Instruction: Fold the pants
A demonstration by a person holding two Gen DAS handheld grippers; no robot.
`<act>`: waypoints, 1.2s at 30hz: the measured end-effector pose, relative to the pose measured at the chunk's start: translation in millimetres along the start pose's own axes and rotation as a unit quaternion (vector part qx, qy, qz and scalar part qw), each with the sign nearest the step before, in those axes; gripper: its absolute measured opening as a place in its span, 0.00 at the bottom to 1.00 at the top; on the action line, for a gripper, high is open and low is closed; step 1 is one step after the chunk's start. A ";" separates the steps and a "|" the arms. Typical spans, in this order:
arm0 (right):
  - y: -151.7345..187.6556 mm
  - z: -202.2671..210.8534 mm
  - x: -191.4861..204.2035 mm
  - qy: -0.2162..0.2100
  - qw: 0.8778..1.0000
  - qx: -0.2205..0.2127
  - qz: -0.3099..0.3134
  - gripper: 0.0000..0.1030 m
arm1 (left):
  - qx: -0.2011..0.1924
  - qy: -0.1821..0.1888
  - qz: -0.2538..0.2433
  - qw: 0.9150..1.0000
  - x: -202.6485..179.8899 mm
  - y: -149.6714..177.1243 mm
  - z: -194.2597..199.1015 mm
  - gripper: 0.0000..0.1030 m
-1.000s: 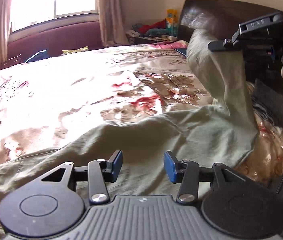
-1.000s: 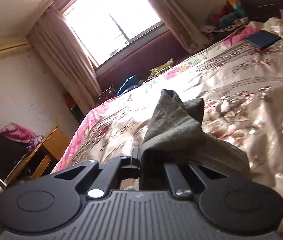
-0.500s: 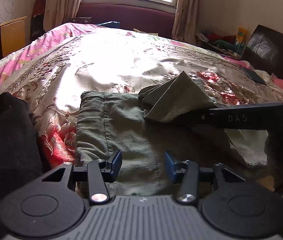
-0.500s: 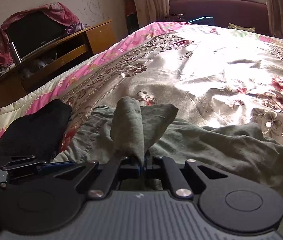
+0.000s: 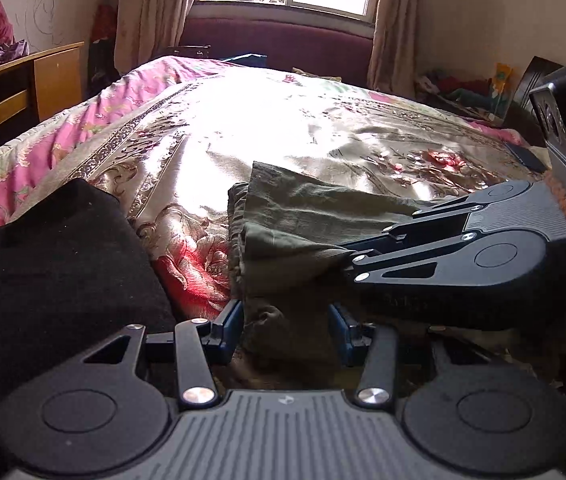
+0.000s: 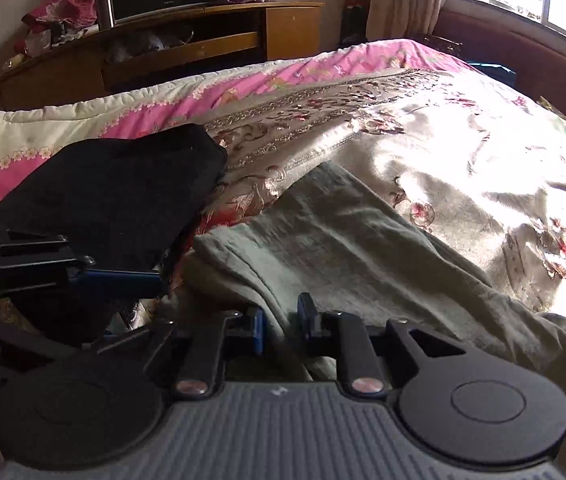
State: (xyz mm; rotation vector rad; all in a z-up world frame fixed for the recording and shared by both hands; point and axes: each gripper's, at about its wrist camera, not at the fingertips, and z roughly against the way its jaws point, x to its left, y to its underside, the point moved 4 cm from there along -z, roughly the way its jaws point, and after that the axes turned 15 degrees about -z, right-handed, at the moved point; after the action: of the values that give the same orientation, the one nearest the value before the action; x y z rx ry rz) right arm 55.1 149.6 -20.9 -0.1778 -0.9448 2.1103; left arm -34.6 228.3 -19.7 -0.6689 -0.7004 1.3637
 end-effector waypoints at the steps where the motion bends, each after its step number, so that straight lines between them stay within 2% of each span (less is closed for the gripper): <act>1: 2.5 6.2 -4.4 -0.002 1.000 0.002 -0.004 0.22 | 0.000 0.008 -0.002 1.000 -1.0 0.7 2.4 0.57; 4: 4.7 38.3 -31.0 -0.017 0.998 -0.003 -0.059 0.23 | -0.011 0.004 -0.021 1.000 -4.8 -6.1 9.4 0.57; 6: 4.3 63.5 -61.4 -0.011 0.994 -0.018 -0.111 0.23 | -0.025 0.000 -0.033 0.999 -8.0 -16.6 13.1 0.57; 10: 3.0 99.7 -144.4 0.075 0.980 -0.059 -0.175 0.23 | -0.062 0.023 -0.041 0.997 -22.3 -46.5 11.4 0.58; 12: 0.0 105.3 -190.2 0.108 0.969 -0.063 -0.211 0.26 | -0.071 0.041 -0.055 0.995 -36.5 -60.2 0.5 0.59; 13: -2.6 104.2 -210.3 0.112 0.966 -0.059 -0.226 0.26 | -0.071 0.053 -0.067 0.994 -45.9 -66.8 -10.4 0.59; 15: -8.5 97.1 -243.6 0.095 0.961 -0.048 -0.255 0.26 | -0.060 0.075 -0.078 0.992 -57.6 -73.1 -31.2 0.59; 18: -17.7 82.2 -277.6 0.037 0.958 -0.048 -0.281 0.27 | -0.026 0.095 -0.088 0.991 -67.0 -75.2 -62.7 0.59; 22: -22.6 49.4 -297.5 -0.068 0.952 0.005 -0.298 0.35 | 0.010 0.074 -0.103 0.992 -61.4 -68.4 -83.3 0.59; 25: -21.3 31.1 -301.6 -0.119 0.946 0.040 -0.300 0.36 | 0.028 0.065 -0.095 0.993 -52.0 -60.4 -90.8 0.59; 27: -21.6 22.4 -299.3 -0.134 0.947 0.058 -0.287 0.36 | 0.030 0.067 -0.096 0.993 -50.2 -57.6 -92.3 0.59; 28: -22.0 19.6 -296.4 -0.135 0.949 0.065 -0.277 0.27 | 0.030 0.067 -0.099 0.992 -50.5 -57.1 -92.1 0.59; 29: -22.4 17.9 -293.4 -0.136 0.951 0.070 -0.270 0.10 | 0.030 0.067 -0.103 0.992 -51.4 -57.3 -92.1 0.59; 30: -23.4 17.9 -290.4 -0.137 0.950 0.076 -0.270 0.04 | 0.031 0.066 -0.106 0.992 -51.9 -57.3 -92.1 0.59; 32: -28.0 20.1 -291.8 -0.143 0.945 0.064 -0.285 0.04 | 0.031 0.067 -0.106 0.992 -52.0 -57.5 -92.0 0.59; 36: -44.4 21.0 -306.7 -0.133 0.936 0.007 -0.325 0.03 | 0.025 0.065 -0.093 0.993 -49.9 -54.0 -93.6 0.60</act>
State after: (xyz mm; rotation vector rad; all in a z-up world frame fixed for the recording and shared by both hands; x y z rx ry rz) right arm 279.2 -65.1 -31.4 0.3936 -0.9759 1.5398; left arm 68.1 171.6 -39.8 -0.6300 -0.6067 1.1519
